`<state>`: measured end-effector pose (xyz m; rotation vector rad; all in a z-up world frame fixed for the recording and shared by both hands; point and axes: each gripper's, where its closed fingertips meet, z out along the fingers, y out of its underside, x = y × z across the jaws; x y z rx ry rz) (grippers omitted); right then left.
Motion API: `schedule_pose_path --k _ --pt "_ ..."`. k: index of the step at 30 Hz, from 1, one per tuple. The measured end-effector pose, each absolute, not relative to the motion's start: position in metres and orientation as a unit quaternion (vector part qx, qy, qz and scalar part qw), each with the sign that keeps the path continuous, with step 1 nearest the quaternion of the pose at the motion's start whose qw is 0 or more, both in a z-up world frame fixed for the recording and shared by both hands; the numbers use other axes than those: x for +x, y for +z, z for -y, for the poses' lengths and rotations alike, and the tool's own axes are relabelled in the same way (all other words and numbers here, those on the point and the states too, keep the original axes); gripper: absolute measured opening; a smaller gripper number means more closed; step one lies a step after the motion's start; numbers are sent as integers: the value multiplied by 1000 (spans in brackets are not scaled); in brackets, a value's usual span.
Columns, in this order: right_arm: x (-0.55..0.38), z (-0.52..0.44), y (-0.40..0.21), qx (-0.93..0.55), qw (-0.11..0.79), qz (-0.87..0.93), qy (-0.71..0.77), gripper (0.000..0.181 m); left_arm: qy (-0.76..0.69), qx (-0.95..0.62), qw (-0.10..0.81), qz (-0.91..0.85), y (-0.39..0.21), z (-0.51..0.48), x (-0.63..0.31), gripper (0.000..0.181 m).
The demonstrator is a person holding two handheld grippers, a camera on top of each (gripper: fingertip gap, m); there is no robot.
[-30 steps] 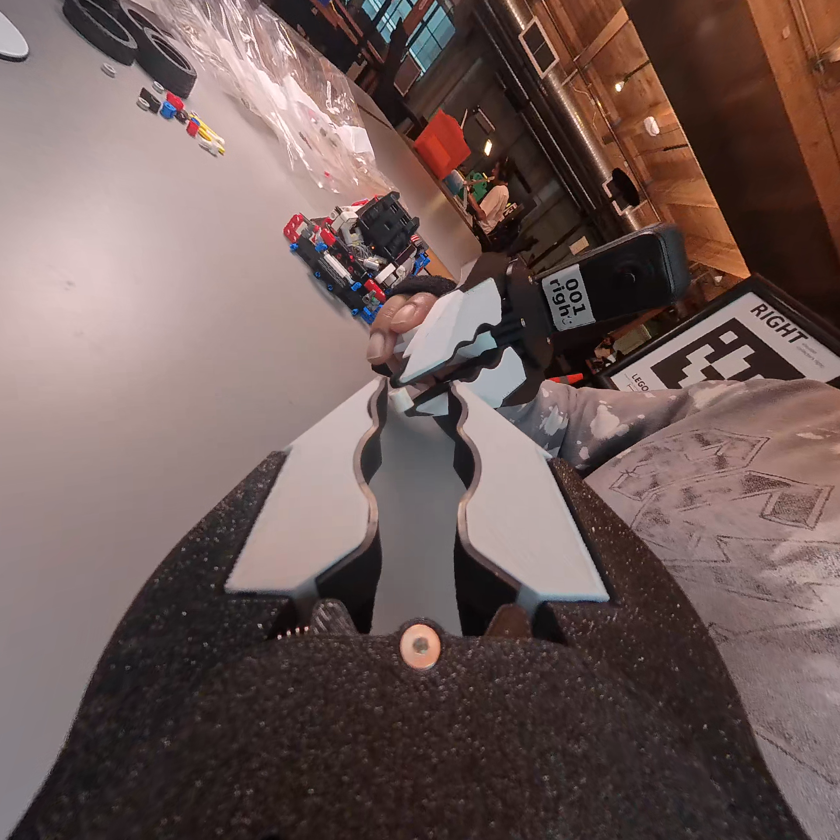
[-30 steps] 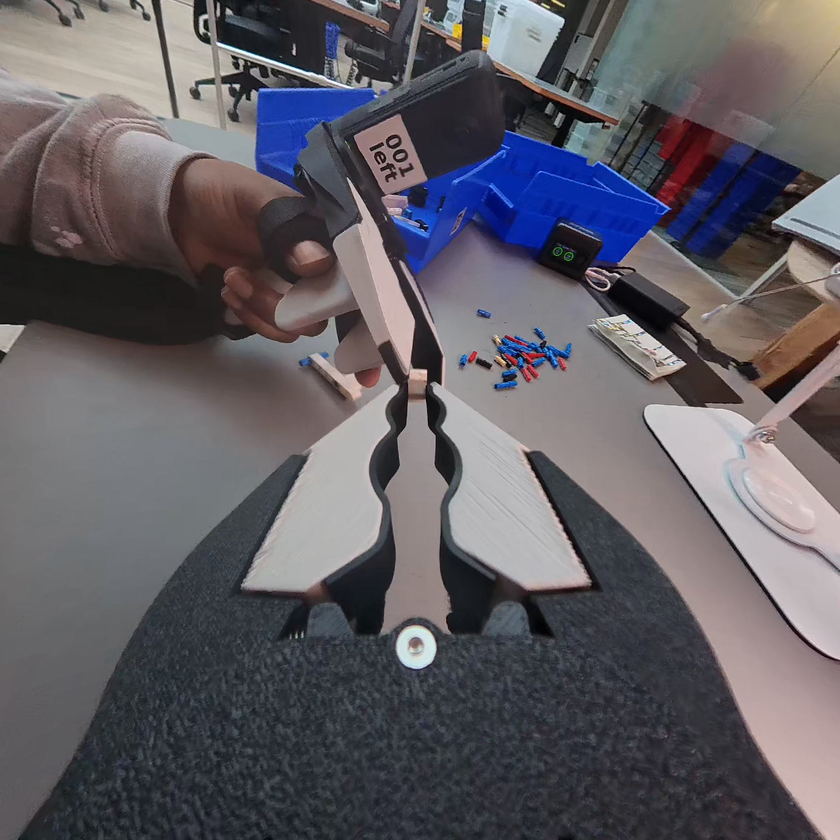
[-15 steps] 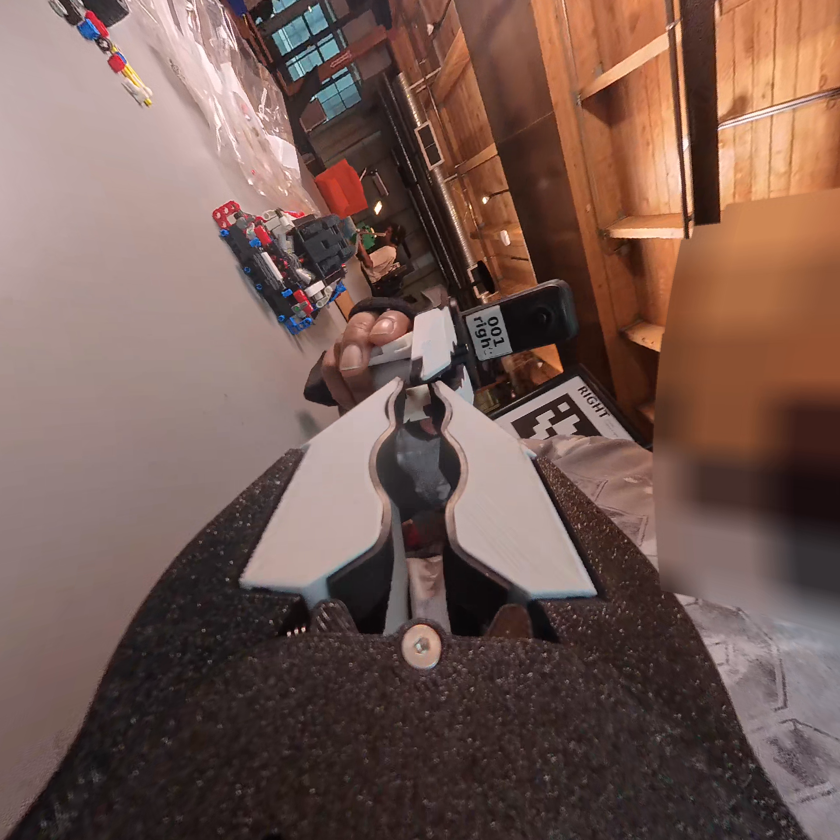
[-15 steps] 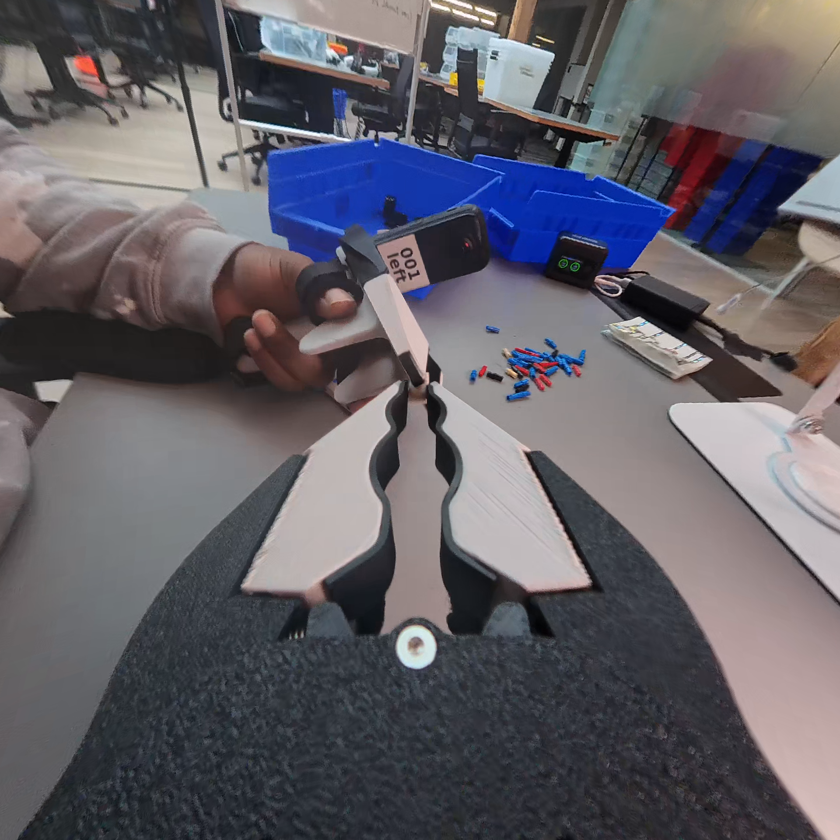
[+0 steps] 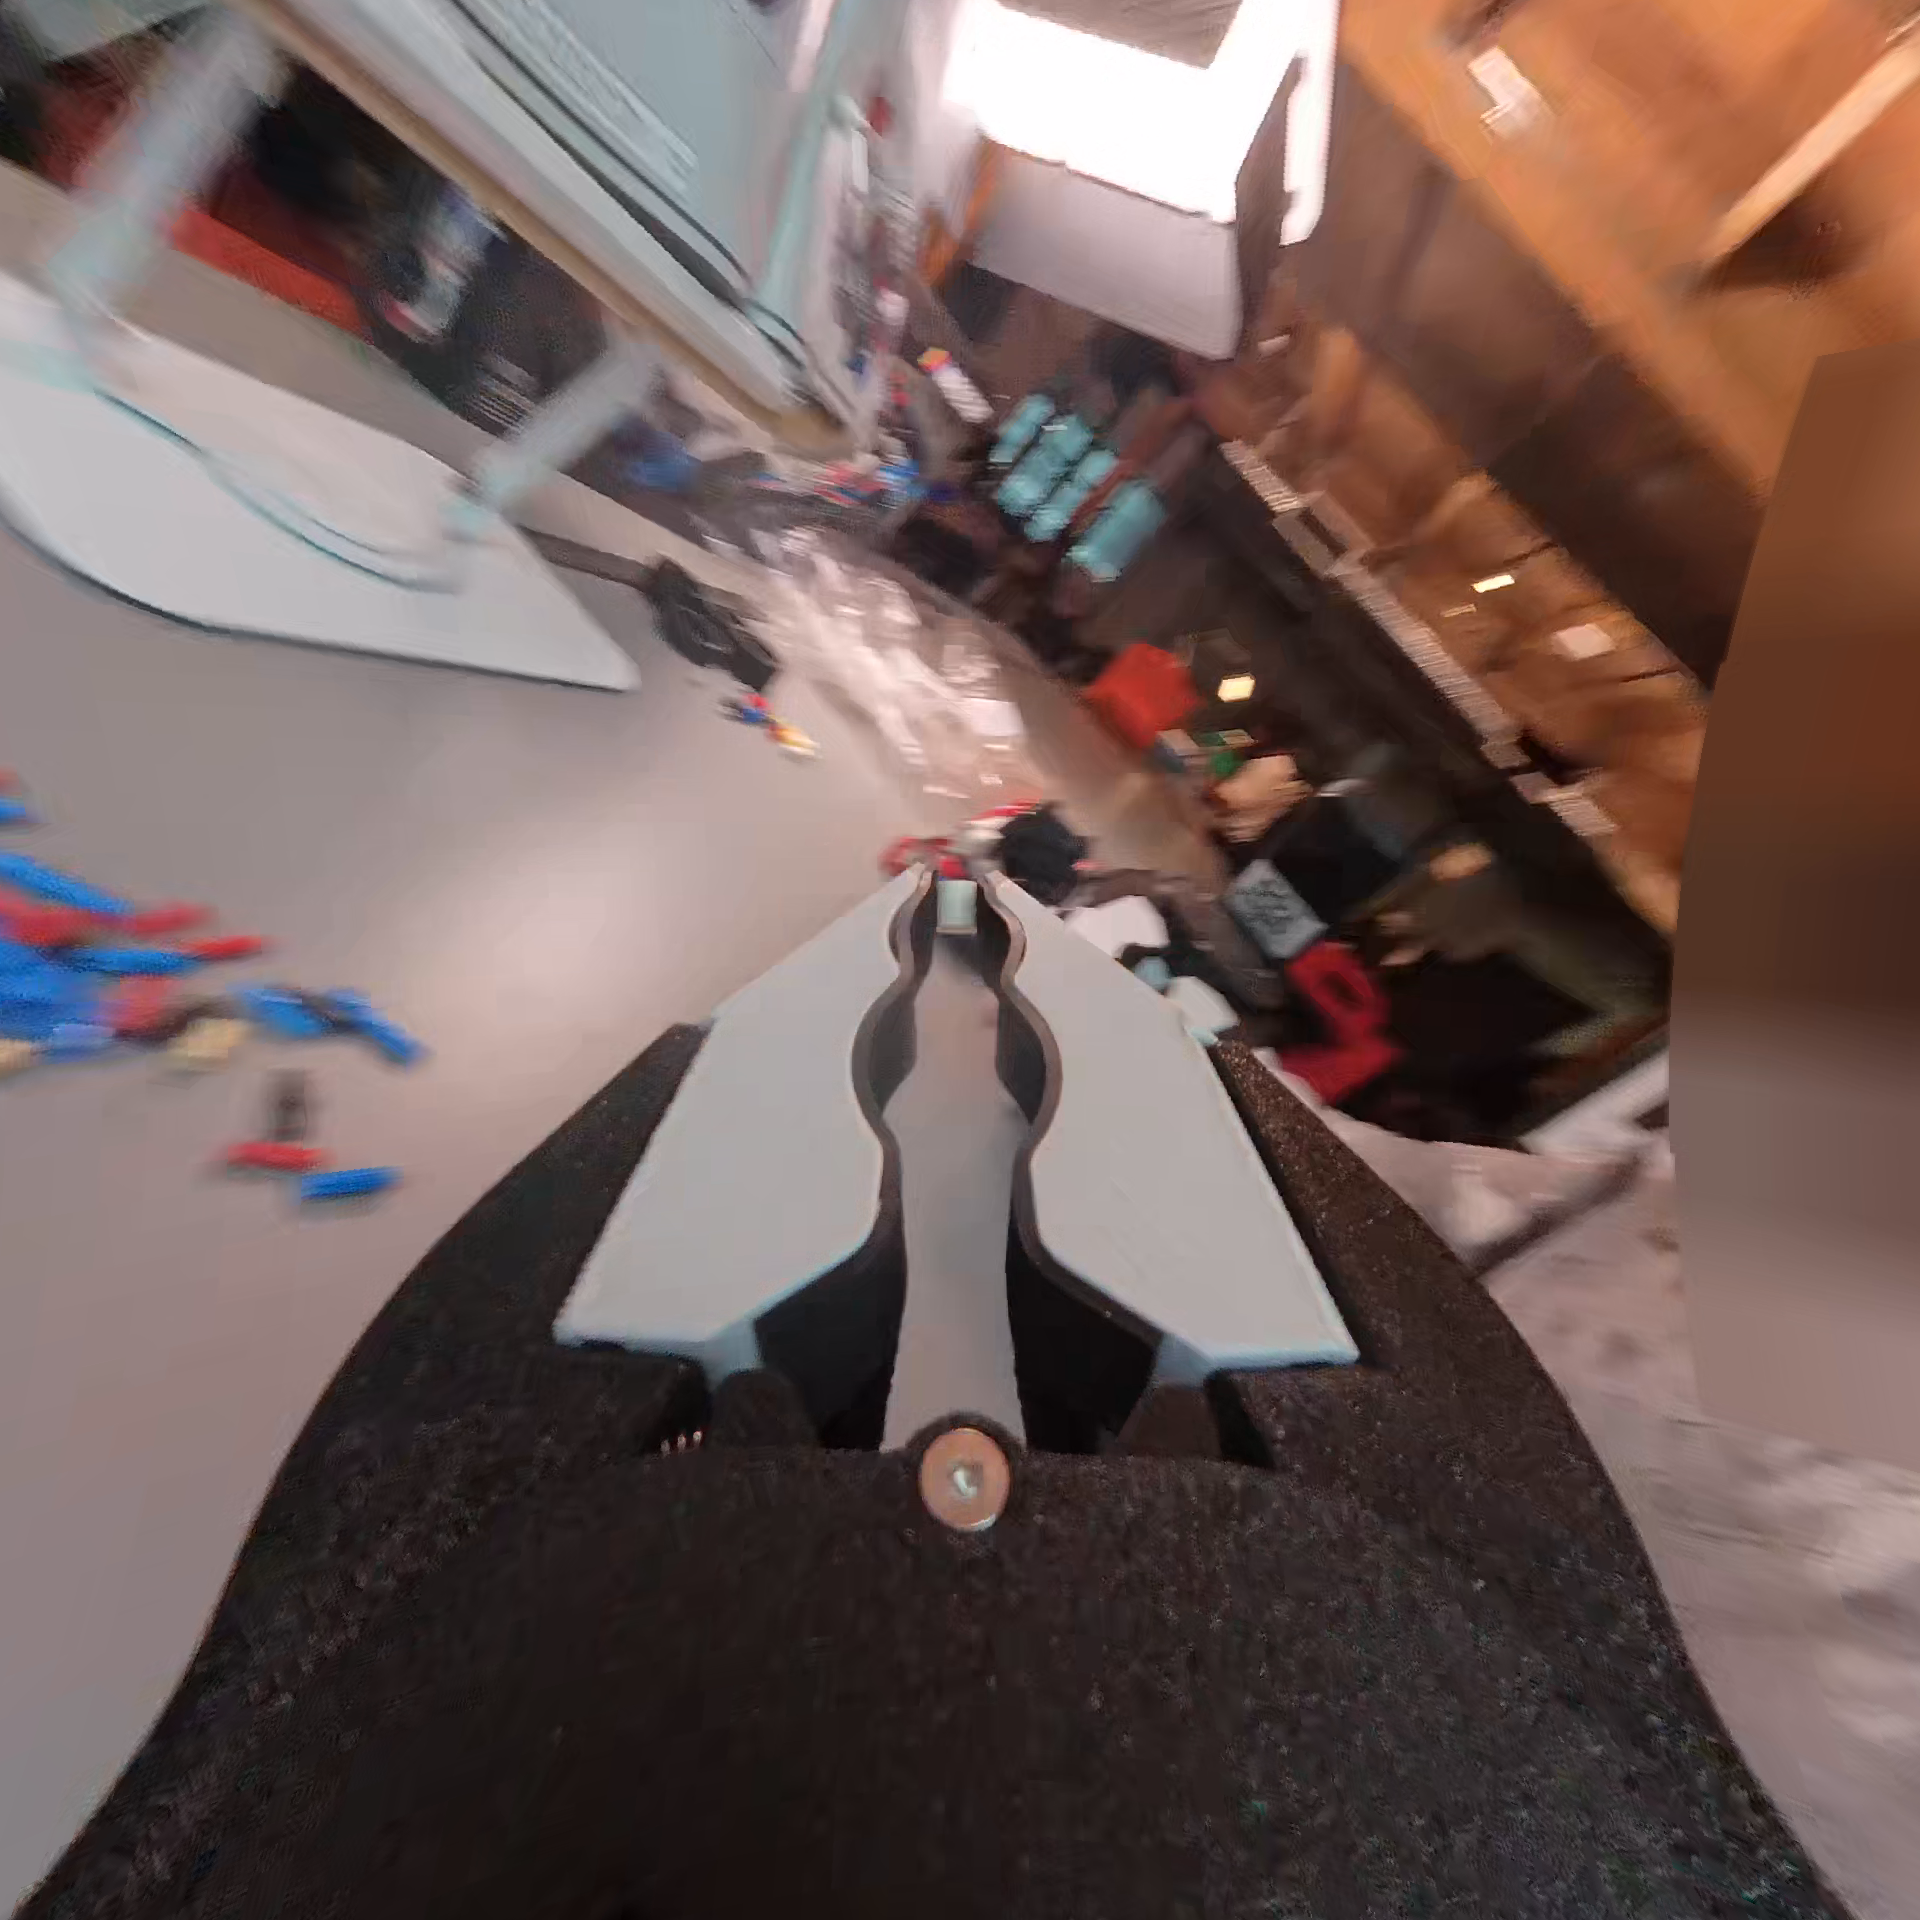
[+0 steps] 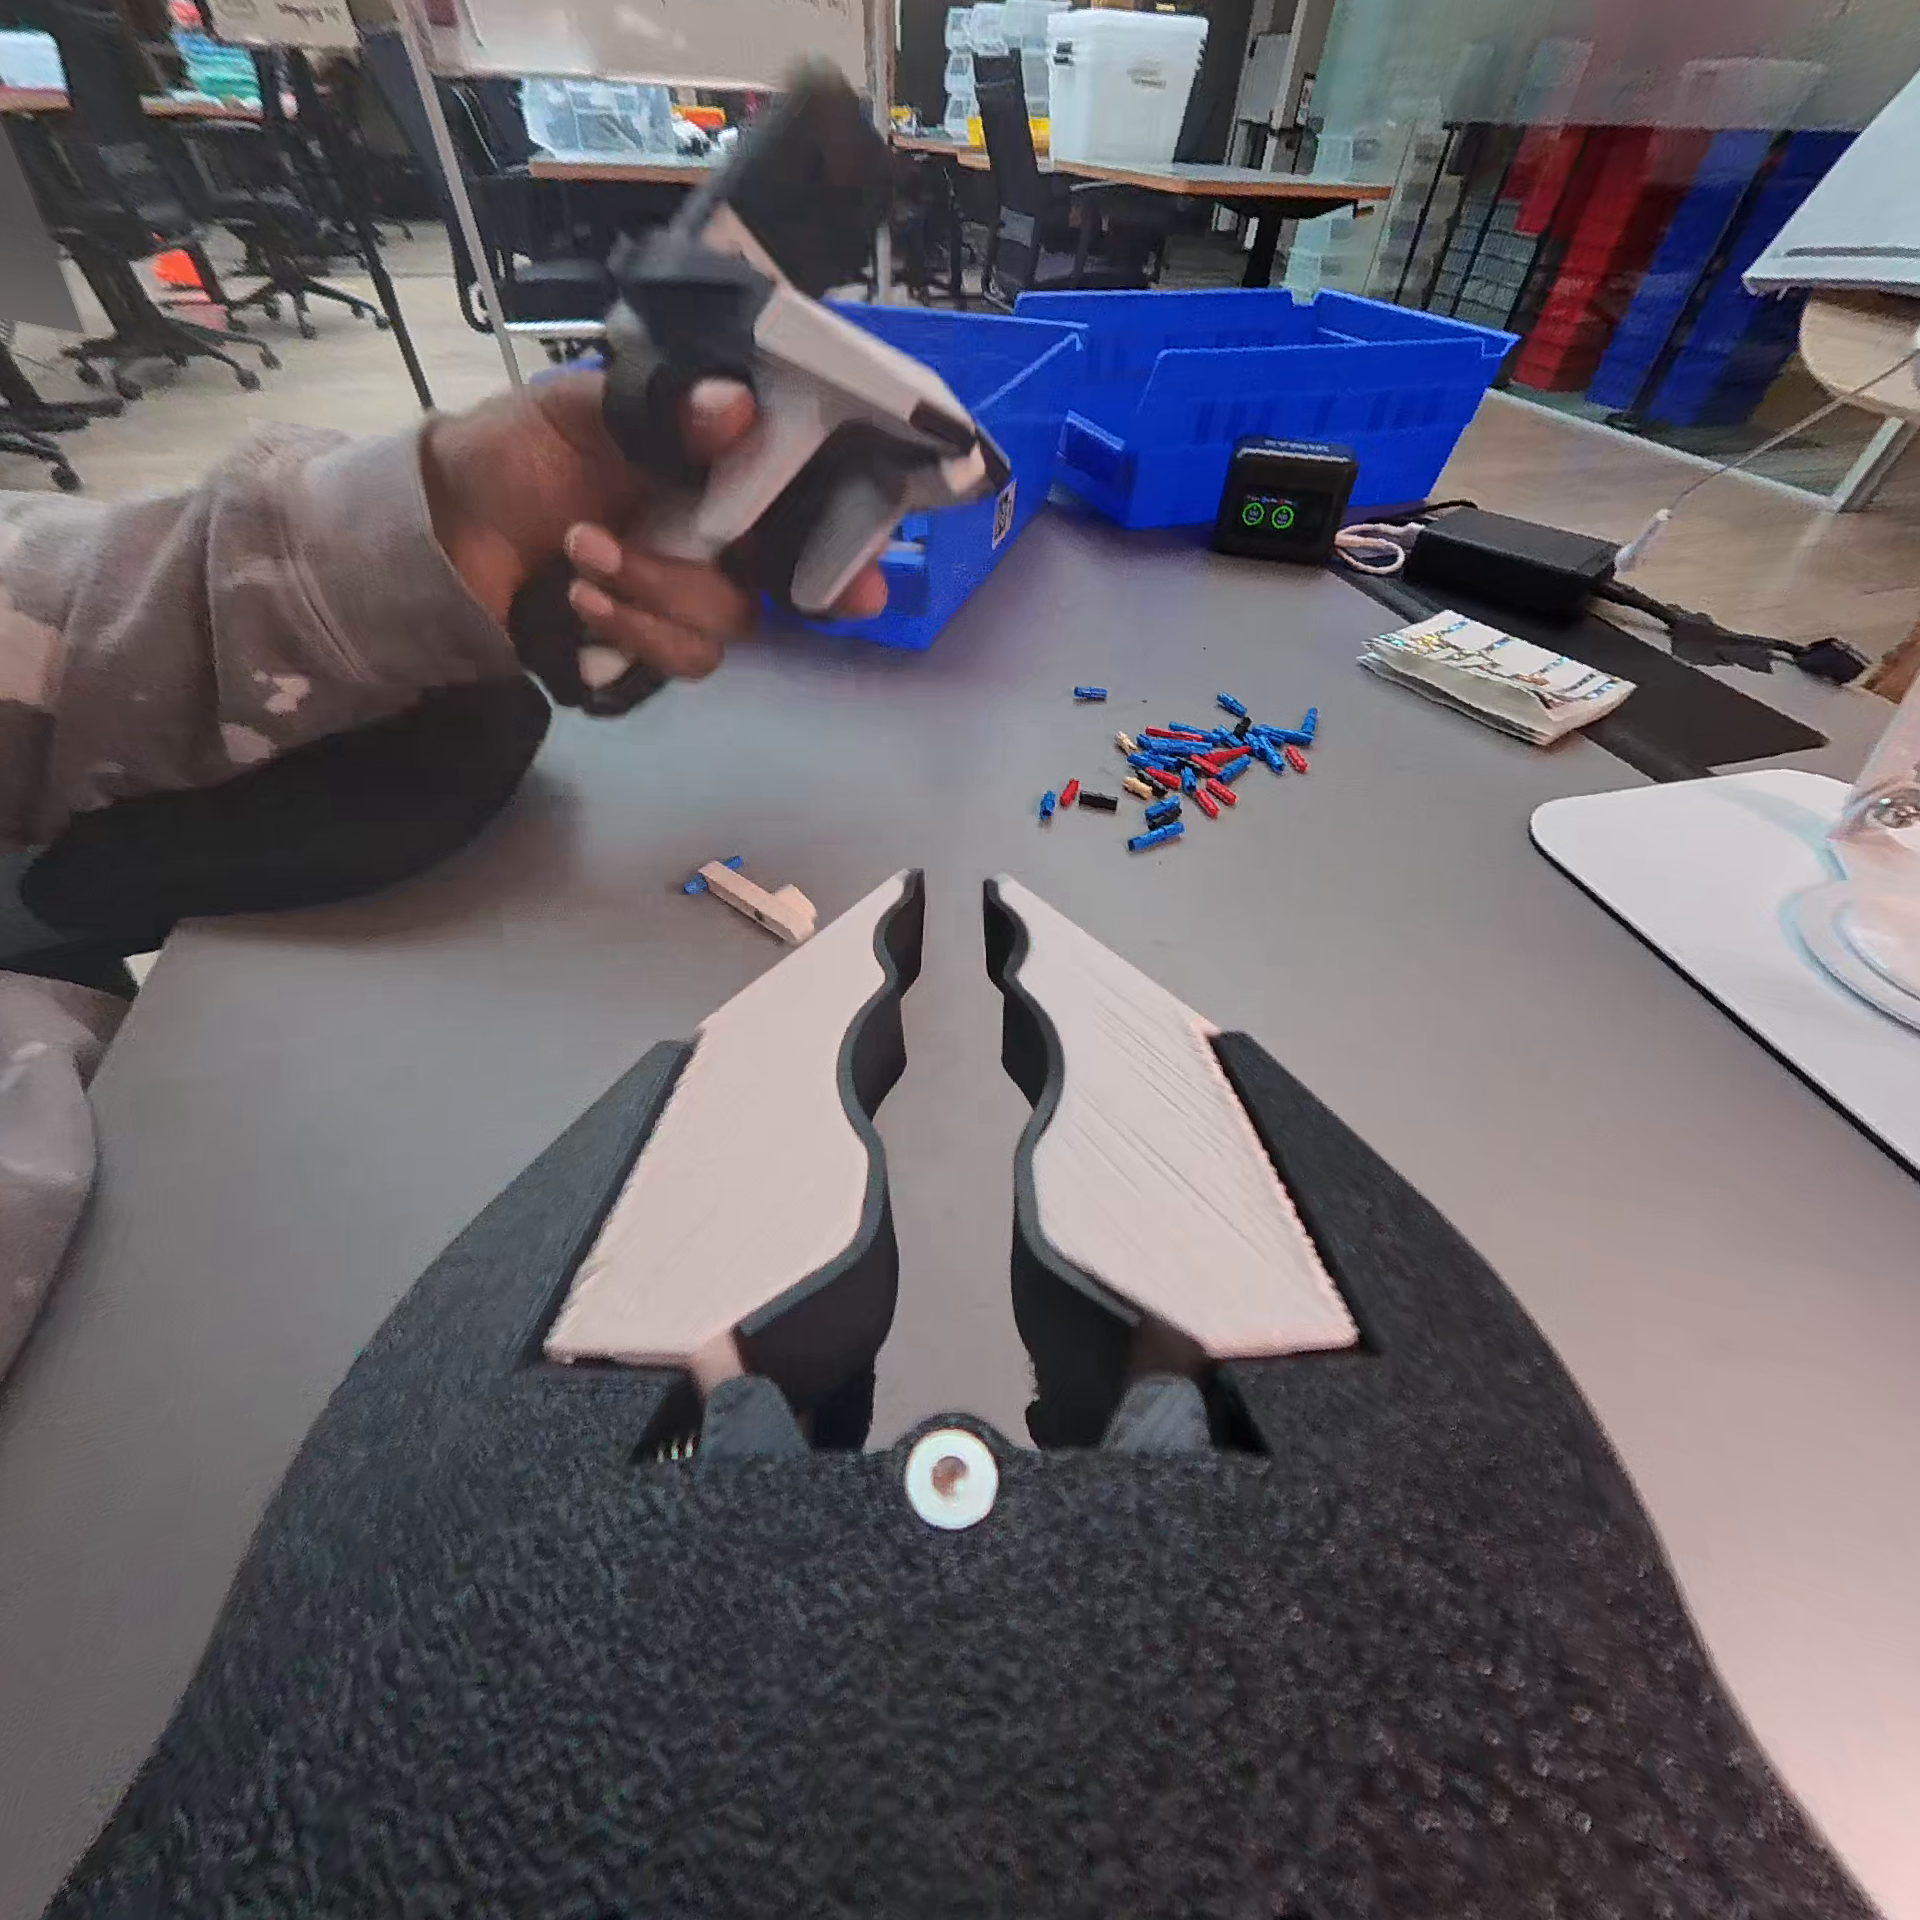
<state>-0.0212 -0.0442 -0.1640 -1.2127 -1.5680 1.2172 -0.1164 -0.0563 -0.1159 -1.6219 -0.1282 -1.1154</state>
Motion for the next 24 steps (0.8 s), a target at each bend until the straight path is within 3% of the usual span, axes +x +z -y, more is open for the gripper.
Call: schedule_pose_path --k 2,4,8,13,17,21,24 --pt "-21 43 -170 -484 392 628 467 10 -276 -762 583 54 -119 61 -174 5" --pt "-21 46 -174 -484 385 637 461 10 -116 -821 555 60 -126 79 -226 6" --pt "-22 52 -180 -480 376 653 448 10 45 -880 460 105 -148 121 -299 12" --pt "-21 51 -181 -485 373 656 443 10 59 -906 396 139 -180 144 -323 27" --pt "-21 51 -182 -487 371 655 442 10 57 -884 439 150 -166 142 -323 42" --pt "-21 50 -184 -491 368 655 441 10 -51 -868 491 45 -146 122 -256 35" --pt "-21 49 -186 -493 365 656 439 10 -158 -876 448 -80 -165 118 -172 30"
